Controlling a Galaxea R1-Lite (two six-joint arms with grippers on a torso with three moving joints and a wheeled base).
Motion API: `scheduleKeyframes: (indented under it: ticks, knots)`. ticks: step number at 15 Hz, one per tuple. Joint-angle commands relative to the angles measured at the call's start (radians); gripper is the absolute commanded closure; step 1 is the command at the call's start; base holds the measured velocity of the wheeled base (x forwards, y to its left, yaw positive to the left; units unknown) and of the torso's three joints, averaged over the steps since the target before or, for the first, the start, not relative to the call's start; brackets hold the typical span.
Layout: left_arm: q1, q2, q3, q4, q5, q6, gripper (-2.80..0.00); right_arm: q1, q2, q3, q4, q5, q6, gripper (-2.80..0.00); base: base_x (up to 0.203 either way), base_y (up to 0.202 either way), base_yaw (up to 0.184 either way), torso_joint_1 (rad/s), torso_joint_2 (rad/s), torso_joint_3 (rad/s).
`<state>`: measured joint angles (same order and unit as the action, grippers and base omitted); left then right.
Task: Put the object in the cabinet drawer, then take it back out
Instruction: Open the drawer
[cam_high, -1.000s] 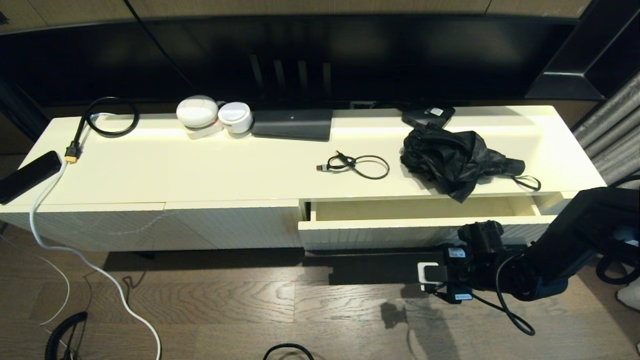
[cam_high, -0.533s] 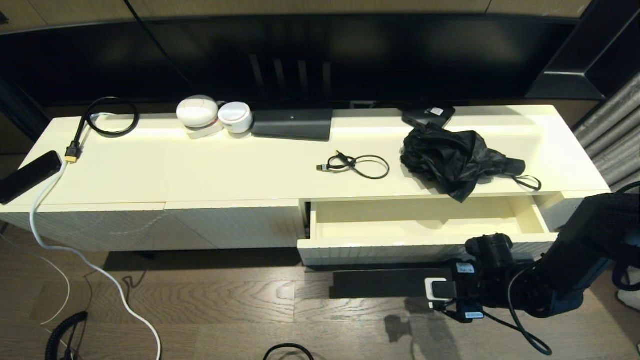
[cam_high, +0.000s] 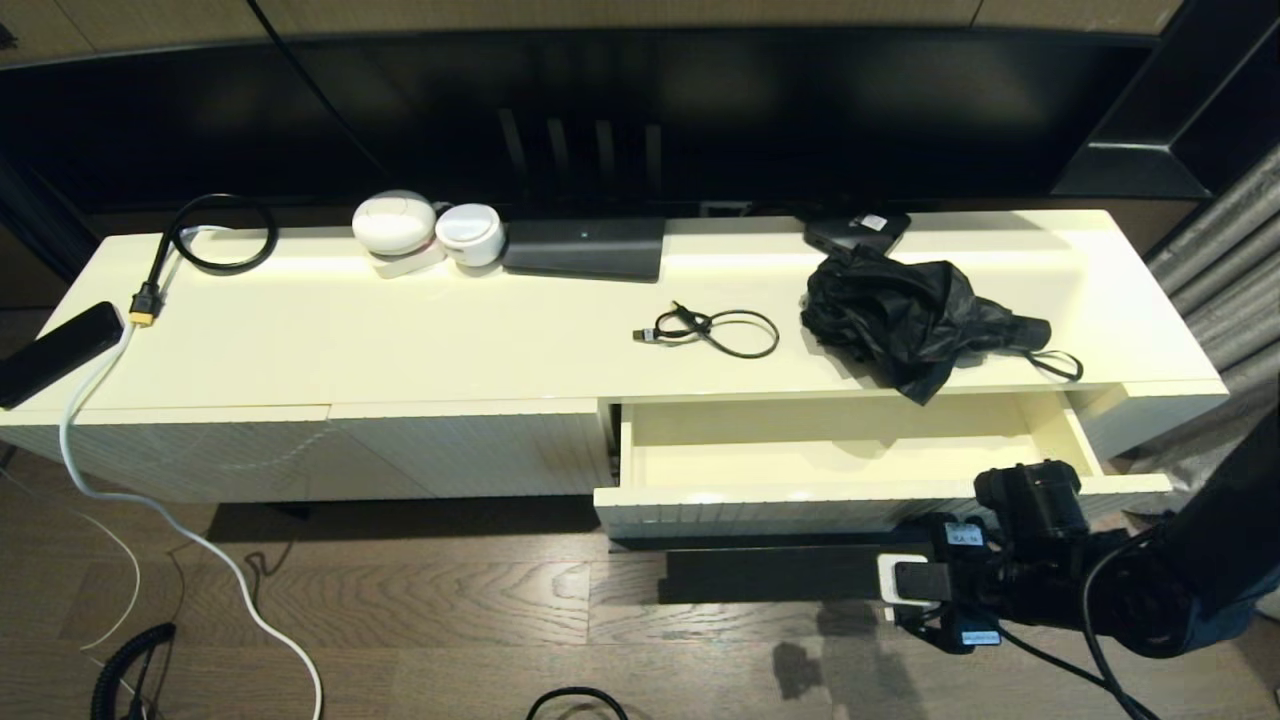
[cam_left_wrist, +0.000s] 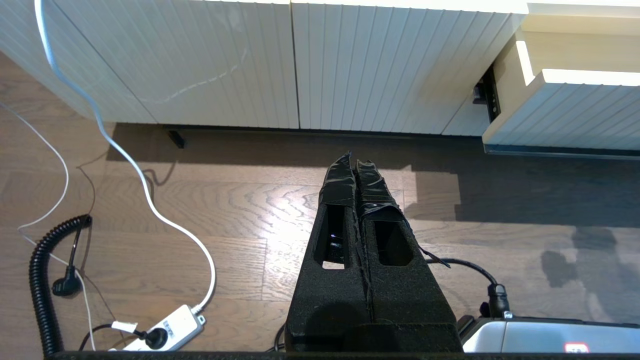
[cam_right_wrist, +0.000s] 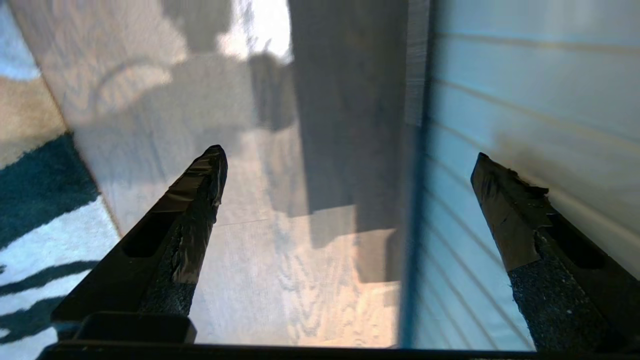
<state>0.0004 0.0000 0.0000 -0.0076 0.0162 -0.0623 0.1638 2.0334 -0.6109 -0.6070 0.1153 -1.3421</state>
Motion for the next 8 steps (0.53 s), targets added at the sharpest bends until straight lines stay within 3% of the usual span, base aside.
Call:
scheduleKeyframes:
  ticks: [1,4,5,8]
  knots:
    - [0.001,0.0,0.0,0.0,0.001,-0.001,0.0,0.0,-0.173,0.05,-0.001,0.015,-0.007,-2.8,0.0,0.0,0.0,0.0,0.0,0.0]
    - [0.001,0.0,0.0,0.0,0.001,-0.001,0.0,0.0,-0.356,0.137,0.013,0.029,-0.008,-2.8,0.0,0.0,0.0,0.0,0.0,0.0]
    - [0.001,0.0,0.001,0.0,0.001,-0.001,0.0,-0.001,-0.423,0.154,0.042,0.03,-0.008,0.0,0.0,0.0,0.0,0.0,0.0,0.0]
    - [0.001,0.0,0.0,0.0,0.001,-0.001,0.0,-0.022,-0.63,0.124,0.279,0.03,-0.013,0.0,0.0,0.0,0.0,0.0,0.0,0.0]
